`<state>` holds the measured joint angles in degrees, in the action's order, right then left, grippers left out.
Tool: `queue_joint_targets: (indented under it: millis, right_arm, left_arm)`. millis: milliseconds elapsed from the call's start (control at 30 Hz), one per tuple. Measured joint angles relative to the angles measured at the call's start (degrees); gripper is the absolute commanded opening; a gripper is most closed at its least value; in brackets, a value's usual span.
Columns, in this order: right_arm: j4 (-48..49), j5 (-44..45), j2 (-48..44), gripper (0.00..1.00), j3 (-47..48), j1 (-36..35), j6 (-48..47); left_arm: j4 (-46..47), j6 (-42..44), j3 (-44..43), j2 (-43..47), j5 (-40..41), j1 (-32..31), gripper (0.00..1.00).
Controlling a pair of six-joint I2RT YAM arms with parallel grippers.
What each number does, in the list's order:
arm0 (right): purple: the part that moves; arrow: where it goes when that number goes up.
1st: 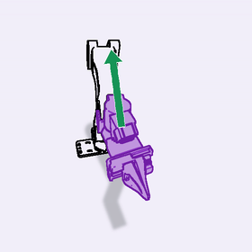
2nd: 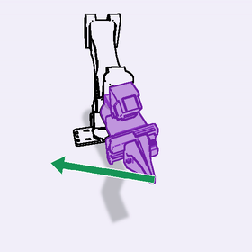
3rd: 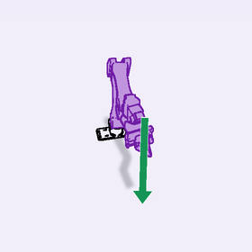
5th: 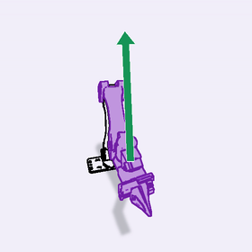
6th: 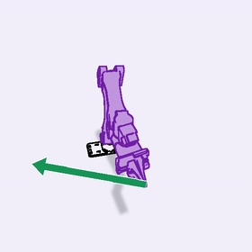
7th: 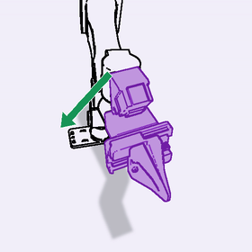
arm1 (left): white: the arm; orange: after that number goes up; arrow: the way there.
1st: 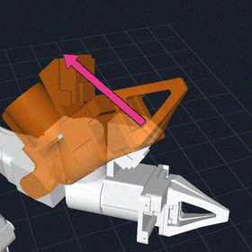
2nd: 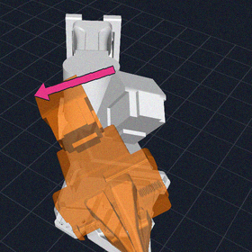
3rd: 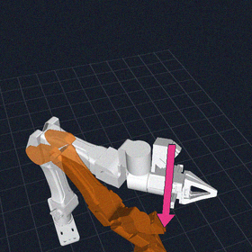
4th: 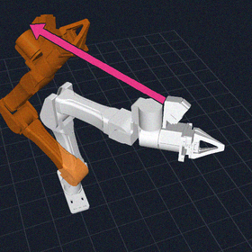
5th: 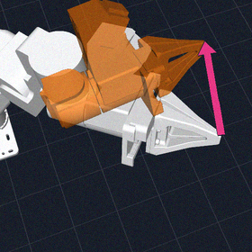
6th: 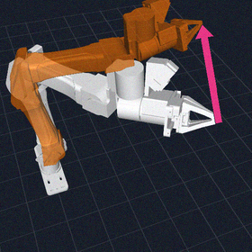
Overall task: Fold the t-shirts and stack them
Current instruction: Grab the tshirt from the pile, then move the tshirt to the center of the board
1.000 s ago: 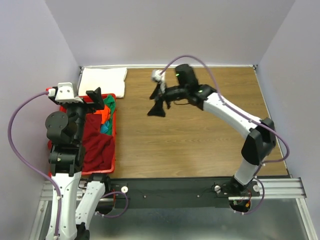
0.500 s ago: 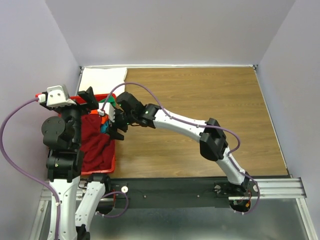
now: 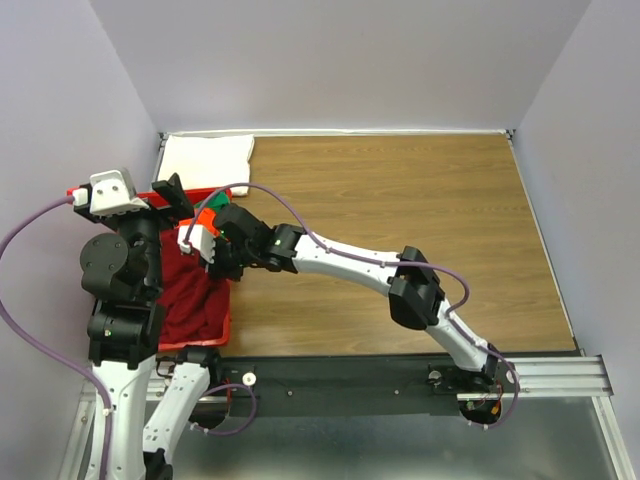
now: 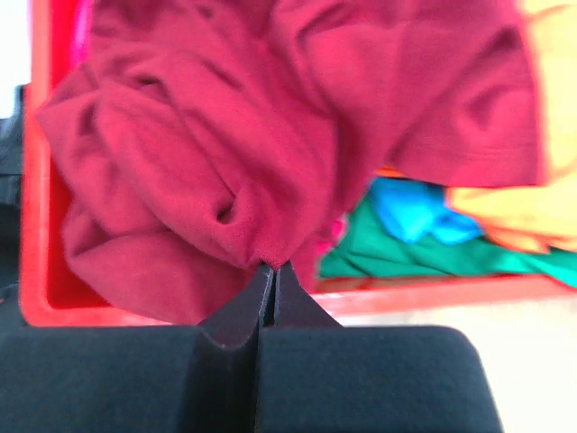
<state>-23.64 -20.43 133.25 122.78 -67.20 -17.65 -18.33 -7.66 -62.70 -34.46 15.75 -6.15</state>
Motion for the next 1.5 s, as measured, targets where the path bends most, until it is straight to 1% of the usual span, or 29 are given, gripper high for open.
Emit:
queue_joint_targets:
  millis: [133, 233, 367, 433, 500, 633, 700, 733, 800, 867, 900, 1000, 1133, 1233, 1300, 1367, 1433, 1500]
  right_arm:
    - [-1.25, 4.70, -2.47, 0.00, 0.04, 0.13, -1.36]
    - [-3.32, 7.63, -6.78, 0.01, -0.15, 1.25, -3.19]
    - [-4.74, 12.90, -14.97, 0.00, -0.48, 4.48, -7.17]
    - [-4.76, 15.39, -18.71, 0.00, -0.48, 7.21, -9.07]
    - [-4.76, 17.05, -22.45, 0.00, -0.48, 11.78, -10.21]
    - [-4.63, 17.57, -29.24, 0.00, -3.78, 24.52, -11.39]
    - [-4.79, 17.62, -33.33, 0.00, -8.00, 31.12, -12.02]
    - [-4.72, 17.51, -36.44, 0.00, -11.56, 35.71, -12.41]
    - [-4.85, 16.41, -41.99, 0.00, -18.95, 41.31, -13.09]
    - [-4.20, 15.37, -49.09, 0.00, -29.88, 46.10, -14.40]
    - [-4.48, 15.10, -52.70, 0.00, -36.11, 47.76, -15.23]
    - [-5.14, 14.29, -58.31, 0.00, -48.65, 49.68, -16.37]
    - [-5.73, 12.24, -59.84, 0.00, -56.52, 50.42, -16.46]
    - [-6.14, 10.49, -59.84, 0.00, -56.54, 50.45, -16.31]
    - [-6.51, 8.46, -59.80, 0.01, -54.66, 50.45, -16.00]
    - [-7.41, 6.03, -59.10, 0.01, -50.49, 50.45, -15.17]
    - [-9.25, 2.89, -57.44, 0.00, -42.12, 50.45, -13.86]
    - [-9.09, 0.42, -56.65, 0.00, -34.71, 50.45, -12.20]
  left_arm:
    - [-1.31, 0.70, -3.10, -0.44, 1.03, -0.79, 0.98]
    - [-1.42, 1.01, -6.51, -0.66, 1.44, -1.44, 0.98]
    - [-1.40, 1.22, -10.14, -0.81, 1.62, -1.92, 0.98]
    - [-1.27, 1.51, -11.02, -0.83, 1.62, -1.97, 0.98]
    - [-1.09, 2.34, -11.08, -0.85, 1.46, -2.03, 0.98]
    - [-0.52, 3.82, -9.70, -1.51, -0.70, -2.12, 0.98]
    - [0.11, 4.74, -8.28, -2.19, -3.32, -2.14, 0.98]
    - [0.50, 5.14, -7.63, -2.64, -5.29, -2.12, 0.98]
    - [1.42, 5.64, -6.38, -3.63, -8.96, -2.19, 0.98]
    - [2.84, 5.88, -4.96, -4.98, -14.12, -2.19, 0.98]
    - [3.58, 5.88, -4.28, -5.90, -16.92, -2.19, 0.98]
    - [5.86, 5.53, -2.54, -9.49, -24.65, -2.23, 0.96]
    - [8.15, 4.20, -1.25, -15.34, -33.35, -2.23, 0.89]
    - [9.29, 3.30, 0.24, -21.00, -38.86, -2.93, 0.88]
    - [9.31, 3.17, 1.88, -22.86, -40.54, -3.67, 0.89]
    - [9.09, 3.13, 4.11, -23.67, -41.86, -4.52, 0.88]
    - [9.07, 3.15, 6.03, -23.58, -42.66, -5.16, 0.88]
    - [9.27, 3.21, 7.39, -22.95, -43.41, -5.35, 0.88]
